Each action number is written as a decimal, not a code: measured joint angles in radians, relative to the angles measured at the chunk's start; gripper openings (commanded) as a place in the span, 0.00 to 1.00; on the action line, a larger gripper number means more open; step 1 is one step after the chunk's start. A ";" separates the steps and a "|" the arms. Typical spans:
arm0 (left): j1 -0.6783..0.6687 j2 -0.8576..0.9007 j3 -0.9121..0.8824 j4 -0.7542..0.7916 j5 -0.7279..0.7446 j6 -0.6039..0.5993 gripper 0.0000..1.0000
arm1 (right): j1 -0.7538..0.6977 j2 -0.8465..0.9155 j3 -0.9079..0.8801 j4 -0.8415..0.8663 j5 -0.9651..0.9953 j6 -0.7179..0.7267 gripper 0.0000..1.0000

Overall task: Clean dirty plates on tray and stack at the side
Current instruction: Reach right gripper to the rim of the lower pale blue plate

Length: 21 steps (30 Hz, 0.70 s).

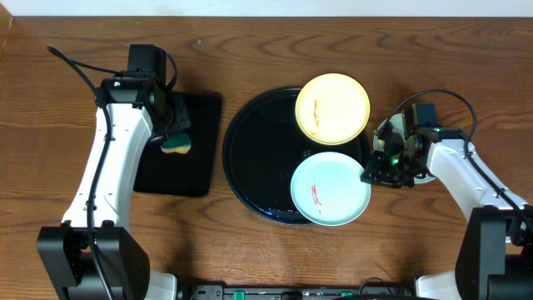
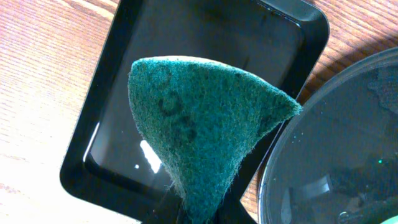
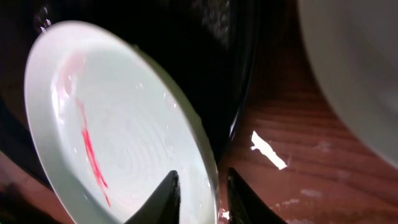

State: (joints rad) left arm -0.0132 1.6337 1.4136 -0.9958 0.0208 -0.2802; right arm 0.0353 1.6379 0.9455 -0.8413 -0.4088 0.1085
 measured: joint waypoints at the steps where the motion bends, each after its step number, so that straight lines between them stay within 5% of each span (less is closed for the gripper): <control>1: 0.000 0.000 0.000 0.000 0.000 0.000 0.07 | 0.004 0.000 -0.001 -0.006 0.002 -0.001 0.13; 11: 0.000 0.000 0.000 0.000 0.000 0.000 0.07 | 0.105 0.000 -0.033 -0.012 0.032 0.021 0.14; 16: 0.000 0.000 0.000 0.000 0.000 0.000 0.07 | 0.157 -0.013 -0.079 0.043 0.056 0.085 0.01; 21: 0.000 0.000 0.000 -0.002 0.000 0.000 0.07 | 0.165 -0.013 -0.085 0.062 0.061 0.131 0.01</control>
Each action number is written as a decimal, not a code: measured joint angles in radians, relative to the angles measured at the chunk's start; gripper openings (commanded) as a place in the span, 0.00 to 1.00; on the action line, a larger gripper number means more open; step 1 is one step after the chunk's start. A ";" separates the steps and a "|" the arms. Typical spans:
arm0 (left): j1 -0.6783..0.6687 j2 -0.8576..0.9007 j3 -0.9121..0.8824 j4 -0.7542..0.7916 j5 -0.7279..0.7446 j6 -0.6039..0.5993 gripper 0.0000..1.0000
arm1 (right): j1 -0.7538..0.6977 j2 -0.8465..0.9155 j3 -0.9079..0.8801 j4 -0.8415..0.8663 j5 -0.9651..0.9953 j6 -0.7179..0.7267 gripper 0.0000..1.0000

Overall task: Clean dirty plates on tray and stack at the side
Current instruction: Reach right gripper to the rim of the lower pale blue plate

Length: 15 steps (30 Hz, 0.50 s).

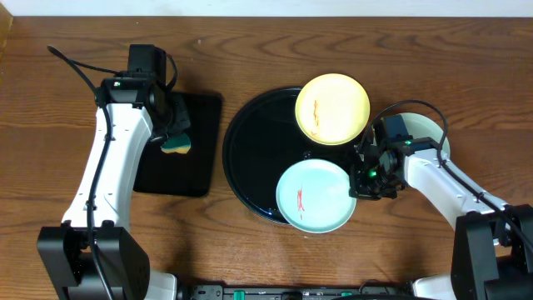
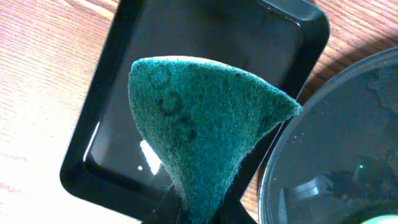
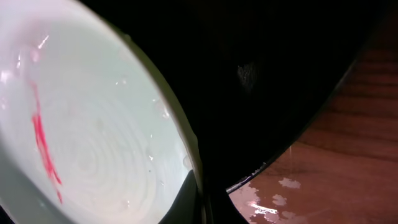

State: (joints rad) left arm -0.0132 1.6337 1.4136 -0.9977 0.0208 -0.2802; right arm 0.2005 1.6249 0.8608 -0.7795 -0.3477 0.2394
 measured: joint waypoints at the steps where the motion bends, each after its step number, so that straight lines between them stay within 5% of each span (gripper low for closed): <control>1: 0.000 0.000 0.000 0.000 0.000 0.000 0.08 | 0.002 0.000 0.000 0.001 0.001 0.005 0.01; 15: 0.000 0.000 0.000 0.002 0.000 0.000 0.07 | 0.101 0.003 0.220 0.049 0.061 0.051 0.01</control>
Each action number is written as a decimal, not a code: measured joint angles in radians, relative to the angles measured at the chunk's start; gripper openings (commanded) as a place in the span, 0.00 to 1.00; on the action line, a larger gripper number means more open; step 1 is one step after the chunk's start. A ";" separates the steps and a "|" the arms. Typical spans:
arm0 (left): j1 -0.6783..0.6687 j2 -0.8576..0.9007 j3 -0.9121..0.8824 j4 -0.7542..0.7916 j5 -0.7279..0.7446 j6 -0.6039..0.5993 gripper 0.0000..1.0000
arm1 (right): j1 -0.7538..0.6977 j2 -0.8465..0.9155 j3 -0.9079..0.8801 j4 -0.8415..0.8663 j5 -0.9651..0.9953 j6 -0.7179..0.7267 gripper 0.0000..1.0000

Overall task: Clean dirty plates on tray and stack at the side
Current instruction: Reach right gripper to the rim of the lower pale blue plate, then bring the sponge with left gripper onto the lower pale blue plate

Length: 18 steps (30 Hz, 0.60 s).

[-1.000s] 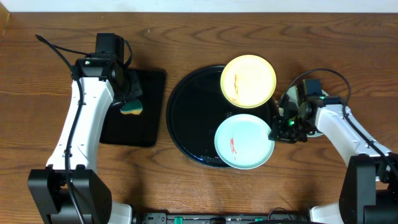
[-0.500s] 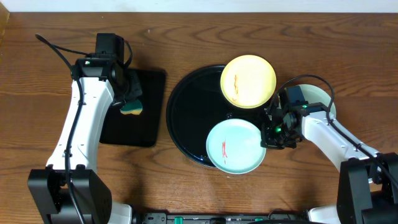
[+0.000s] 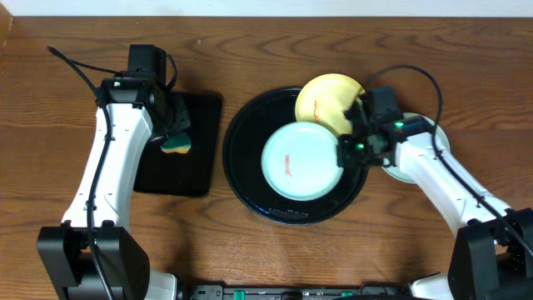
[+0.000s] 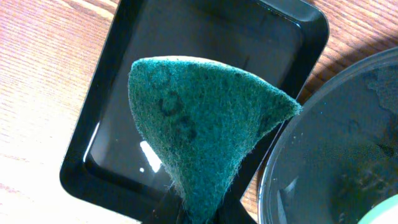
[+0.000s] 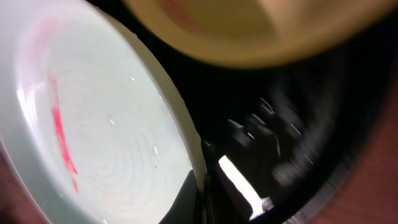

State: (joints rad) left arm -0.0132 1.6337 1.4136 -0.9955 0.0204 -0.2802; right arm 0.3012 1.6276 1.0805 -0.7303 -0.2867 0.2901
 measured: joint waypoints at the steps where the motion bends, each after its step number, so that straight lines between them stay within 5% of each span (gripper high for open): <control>1: 0.000 0.000 0.000 0.000 0.000 0.000 0.08 | 0.023 0.000 0.007 0.014 0.004 0.016 0.01; 18: -0.018 0.000 0.000 0.000 0.101 0.049 0.07 | 0.163 0.212 0.009 0.020 0.060 0.231 0.01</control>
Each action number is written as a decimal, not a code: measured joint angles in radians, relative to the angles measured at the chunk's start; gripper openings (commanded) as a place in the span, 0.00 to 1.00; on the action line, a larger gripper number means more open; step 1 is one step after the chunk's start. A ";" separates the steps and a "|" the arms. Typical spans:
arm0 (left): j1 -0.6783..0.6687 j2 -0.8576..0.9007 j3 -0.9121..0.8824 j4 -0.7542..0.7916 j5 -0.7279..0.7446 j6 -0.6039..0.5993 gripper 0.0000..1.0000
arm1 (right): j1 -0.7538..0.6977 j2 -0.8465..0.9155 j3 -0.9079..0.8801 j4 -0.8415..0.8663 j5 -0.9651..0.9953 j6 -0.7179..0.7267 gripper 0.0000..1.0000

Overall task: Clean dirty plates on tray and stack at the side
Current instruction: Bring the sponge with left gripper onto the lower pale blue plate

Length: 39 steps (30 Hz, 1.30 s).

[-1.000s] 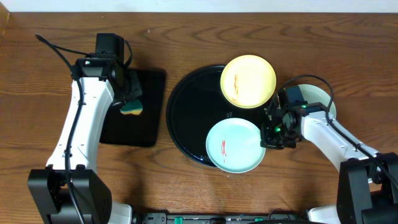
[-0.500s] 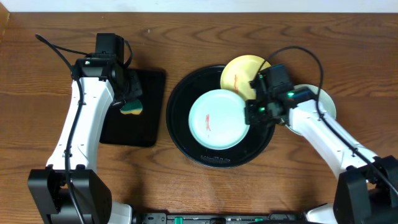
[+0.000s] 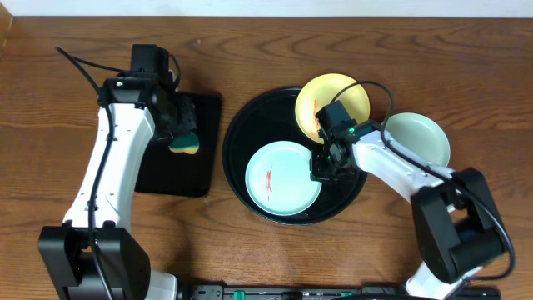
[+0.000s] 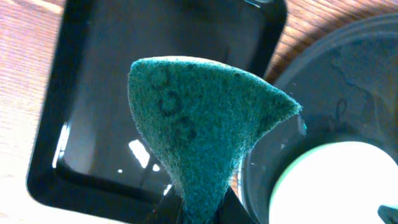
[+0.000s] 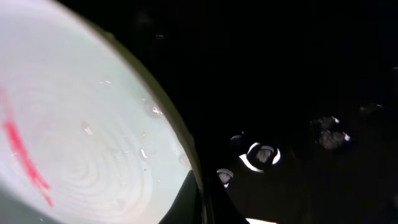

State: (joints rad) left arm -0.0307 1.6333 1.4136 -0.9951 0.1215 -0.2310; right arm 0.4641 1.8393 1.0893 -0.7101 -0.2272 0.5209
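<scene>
A pale blue plate (image 3: 282, 179) with a red smear lies in the left part of the round black tray (image 3: 250, 125); my right gripper (image 3: 323, 167) is shut on its right rim, which also shows in the right wrist view (image 5: 87, 137). A yellow plate (image 3: 343, 93) with a red mark rests on the tray's far right edge. My left gripper (image 3: 180, 132) is shut on a green sponge (image 4: 205, 130), above the right edge of the rectangular black tray (image 3: 158, 171). A pale green plate (image 3: 420, 137) sits on the table to the right.
Wet drops glint on the round tray's floor (image 5: 261, 152) beside the held rim. Bare wood table (image 3: 266, 42) lies beyond both trays. A cable loops over my right arm (image 3: 391, 162).
My right gripper has moved the blue plate further left and nearer on the round tray. My left gripper with the sponge has shifted slightly right, toward the round tray.
The blue plate lay at the round tray's near right, my right gripper open around its rim. Then the gripper was shut on the rim and the plate stood further left at each moment. My left gripper held the sponge above the rectangular tray throughout, moving only lately.
</scene>
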 measured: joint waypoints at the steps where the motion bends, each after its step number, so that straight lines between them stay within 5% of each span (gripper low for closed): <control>1: -0.007 0.000 0.000 0.000 0.003 0.000 0.07 | 0.000 0.010 0.001 0.001 -0.007 0.004 0.01; 15: -0.227 0.024 0.000 0.001 0.018 0.039 0.07 | -0.019 0.019 0.005 0.005 -0.049 0.024 0.01; 29: -0.385 0.284 -0.016 0.011 0.105 0.089 0.07 | -0.019 0.019 0.005 0.008 -0.049 0.024 0.01; 39: -0.440 0.328 -0.076 0.129 0.112 -0.063 0.08 | -0.019 0.019 0.005 0.008 -0.049 0.024 0.01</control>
State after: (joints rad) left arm -0.4709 1.9617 1.3380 -0.8665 0.2337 -0.2943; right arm 0.4454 1.8584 1.0939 -0.7017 -0.2760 0.5449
